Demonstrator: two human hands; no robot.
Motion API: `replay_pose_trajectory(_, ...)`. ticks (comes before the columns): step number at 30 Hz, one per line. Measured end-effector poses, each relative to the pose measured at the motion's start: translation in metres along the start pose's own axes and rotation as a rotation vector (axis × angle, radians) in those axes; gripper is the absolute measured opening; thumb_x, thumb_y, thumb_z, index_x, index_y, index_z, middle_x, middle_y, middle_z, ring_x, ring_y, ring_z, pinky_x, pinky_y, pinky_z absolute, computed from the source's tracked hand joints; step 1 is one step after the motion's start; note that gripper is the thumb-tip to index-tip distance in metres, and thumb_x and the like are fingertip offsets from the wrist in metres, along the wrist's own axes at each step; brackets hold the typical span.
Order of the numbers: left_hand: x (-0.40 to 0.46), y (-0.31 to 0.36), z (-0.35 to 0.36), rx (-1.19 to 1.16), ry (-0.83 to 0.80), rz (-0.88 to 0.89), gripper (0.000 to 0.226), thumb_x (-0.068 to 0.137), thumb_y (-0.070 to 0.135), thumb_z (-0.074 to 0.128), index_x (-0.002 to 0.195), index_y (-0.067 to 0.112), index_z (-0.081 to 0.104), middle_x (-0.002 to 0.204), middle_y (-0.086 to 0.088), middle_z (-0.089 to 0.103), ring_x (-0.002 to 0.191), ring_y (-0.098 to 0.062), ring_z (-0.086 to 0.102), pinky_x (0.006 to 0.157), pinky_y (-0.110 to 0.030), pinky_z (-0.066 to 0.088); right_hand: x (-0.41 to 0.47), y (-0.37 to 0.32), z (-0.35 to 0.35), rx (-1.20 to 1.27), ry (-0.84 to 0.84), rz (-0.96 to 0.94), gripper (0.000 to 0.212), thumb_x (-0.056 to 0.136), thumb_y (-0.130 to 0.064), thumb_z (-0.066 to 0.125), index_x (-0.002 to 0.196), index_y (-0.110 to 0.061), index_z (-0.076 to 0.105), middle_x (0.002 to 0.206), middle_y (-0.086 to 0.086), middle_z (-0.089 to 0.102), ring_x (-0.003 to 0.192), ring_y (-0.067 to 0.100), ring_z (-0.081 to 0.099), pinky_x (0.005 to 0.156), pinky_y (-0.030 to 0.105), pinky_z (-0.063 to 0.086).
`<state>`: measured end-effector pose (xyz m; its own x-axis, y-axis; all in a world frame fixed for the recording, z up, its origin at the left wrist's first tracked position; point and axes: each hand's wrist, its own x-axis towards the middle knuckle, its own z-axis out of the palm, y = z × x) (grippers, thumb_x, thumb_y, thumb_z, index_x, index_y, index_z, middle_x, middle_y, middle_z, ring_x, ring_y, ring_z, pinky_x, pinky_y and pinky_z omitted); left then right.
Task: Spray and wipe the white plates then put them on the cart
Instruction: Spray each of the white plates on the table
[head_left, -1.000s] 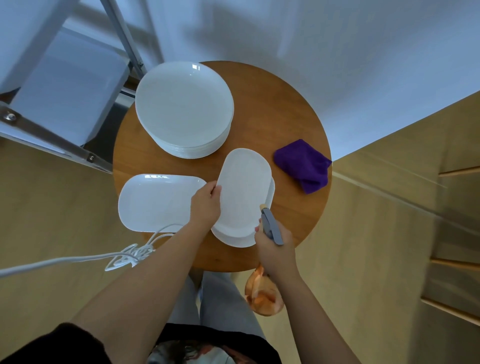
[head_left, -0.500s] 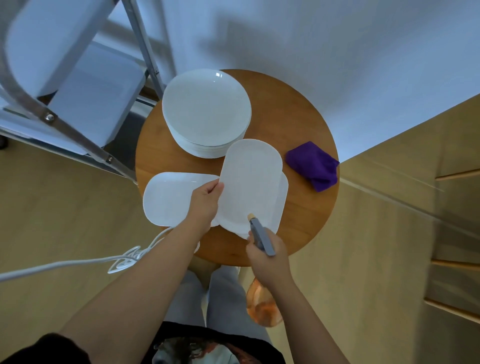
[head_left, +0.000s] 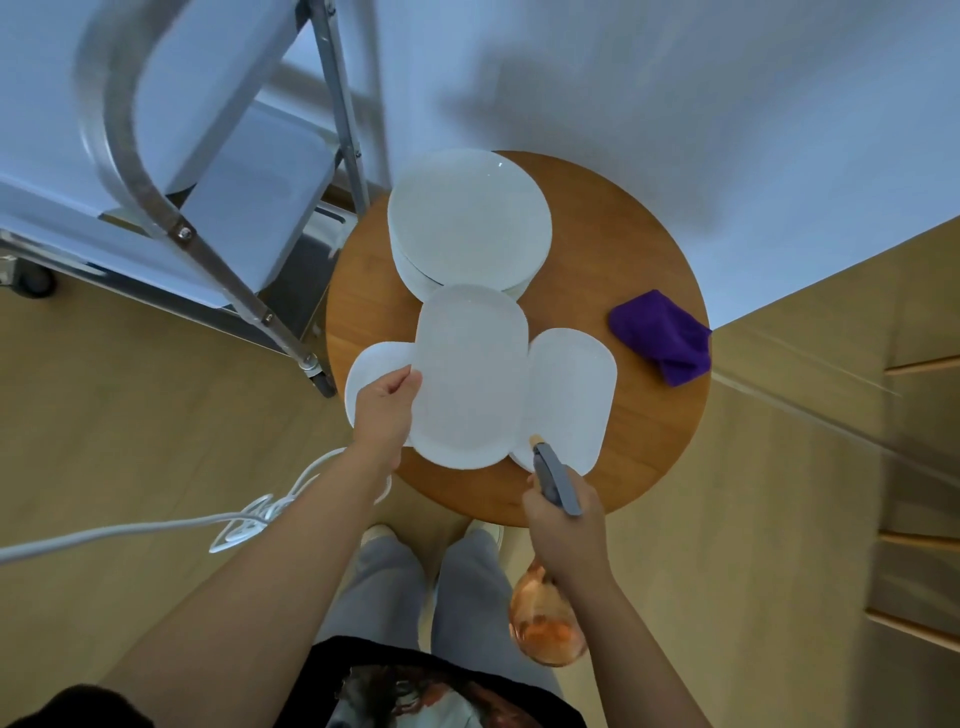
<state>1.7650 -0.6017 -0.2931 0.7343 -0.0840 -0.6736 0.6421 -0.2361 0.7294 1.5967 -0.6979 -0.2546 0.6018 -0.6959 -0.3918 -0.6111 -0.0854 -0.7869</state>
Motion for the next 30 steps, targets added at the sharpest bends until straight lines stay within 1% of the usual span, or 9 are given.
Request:
replay_pose_trajectory(5, -0.006, -0.021, -0.022, -0.034, 0.096, -0.052, 0.027, 0.098, 0.02, 0.051, 0.122, 0.013, 0.062, 0.107, 0.006, 0.059, 0.11, -0.023, 0.056, 0.1, -0.046, 0.048, -0.006, -0.002, 0.014, 0.049, -0.051, 0.045, 0.021, 0.085, -0.001, 0.057, 0.067, -0.012, 0.052, 0.056, -0.001, 0.042, 0.048, 0.006, 0.036, 0.045, 0.015, 0.034)
replay_pose_trajectory(9, -0.007, -0.037, -0.029, -0.026, 0.165, -0.117, 0.019, 0.098, 0.014, 0.051, 0.11, 0.01, 0.065, 0.107, -0.004, 0.065, 0.104, -0.027, 0.061, 0.096, -0.045, 0.051, -0.011, -0.005, 0.024, 0.044, -0.077, 0.065, 0.009, 0.084, 0.001, 0.056, 0.075, 0.001, 0.055, 0.06, 0.007, 0.045, 0.052, 0.013, 0.039, 0.046, 0.017, 0.034)
replay_pose_trajectory(12, -0.004, -0.044, -0.025, -0.02, 0.194, -0.202, 0.015, 0.097, 0.013, 0.052, 0.106, 0.007, 0.063, 0.102, -0.009, 0.065, 0.096, -0.026, 0.061, 0.089, -0.042, 0.052, -0.011, -0.007, 0.029, 0.042, -0.083, 0.093, 0.004, 0.084, 0.001, 0.055, 0.081, 0.002, 0.057, 0.064, 0.01, 0.047, 0.055, 0.017, 0.041, 0.048, 0.02, 0.035)
replay_pose_trajectory(15, -0.004, -0.046, -0.015, -0.07, 0.228, -0.255, 0.011, 0.096, 0.011, 0.052, 0.099, 0.004, 0.06, 0.087, -0.01, 0.061, 0.087, -0.024, 0.053, 0.075, -0.036, 0.044, -0.01, -0.01, 0.032, 0.033, -0.088, 0.103, 0.004, 0.085, -0.001, 0.056, 0.082, 0.001, 0.057, 0.066, 0.011, 0.048, 0.057, 0.02, 0.042, 0.05, 0.023, 0.036)
replay_pose_trajectory(17, -0.006, -0.047, -0.007, -0.17, 0.235, -0.32, 0.011, 0.096, 0.01, 0.052, 0.103, 0.005, 0.059, 0.094, -0.014, 0.063, 0.085, -0.022, 0.052, 0.08, -0.041, 0.047, -0.008, -0.011, 0.033, 0.034, -0.084, 0.11, 0.004, 0.086, -0.001, 0.056, 0.083, 0.002, 0.057, 0.067, 0.012, 0.048, 0.058, 0.022, 0.043, 0.052, 0.025, 0.037)
replay_pose_trajectory(19, -0.011, -0.05, 0.004, -0.256, 0.21, -0.385, 0.007, 0.095, 0.008, 0.054, 0.102, 0.009, 0.057, 0.092, -0.007, 0.062, 0.077, -0.017, 0.055, 0.073, -0.032, 0.049, -0.006, -0.012, 0.032, 0.052, -0.079, 0.124, 0.005, 0.086, -0.001, 0.056, 0.081, 0.0, 0.057, 0.068, 0.013, 0.048, 0.059, 0.022, 0.044, 0.052, 0.027, 0.038)
replay_pose_trajectory(22, -0.017, -0.054, 0.018, -0.348, 0.155, -0.51, 0.007, 0.092, 0.004, 0.059, 0.091, 0.01, 0.056, 0.085, -0.004, 0.06, 0.074, -0.016, 0.059, 0.065, -0.025, 0.051, -0.004, -0.013, 0.03, 0.036, -0.074, 0.13, 0.013, 0.087, -0.003, 0.056, 0.078, -0.013, 0.057, 0.073, 0.018, 0.053, 0.061, 0.018, 0.048, 0.049, 0.018, 0.04)
replay_pose_trajectory(26, -0.013, -0.058, 0.024, -0.202, 0.094, -0.542, 0.017, 0.092, 0.008, 0.06, 0.078, 0.013, 0.053, 0.083, -0.009, 0.063, 0.075, -0.019, 0.063, 0.081, -0.033, 0.056, 0.0, -0.013, 0.026, 0.023, -0.059, 0.129, 0.013, 0.087, -0.004, 0.057, 0.078, -0.014, 0.058, 0.079, 0.019, 0.06, 0.062, 0.017, 0.051, 0.05, 0.016, 0.04)
replay_pose_trajectory(30, -0.002, -0.054, 0.018, 0.005, 0.089, -0.479, 0.016, 0.095, 0.015, 0.057, 0.08, 0.007, 0.057, 0.073, -0.008, 0.064, 0.066, -0.017, 0.063, 0.062, -0.025, 0.054, 0.007, -0.009, 0.024, 0.035, -0.057, 0.141, 0.019, 0.088, -0.007, 0.057, 0.076, -0.021, 0.055, 0.067, 0.005, 0.053, 0.059, 0.015, 0.049, 0.05, 0.016, 0.039)
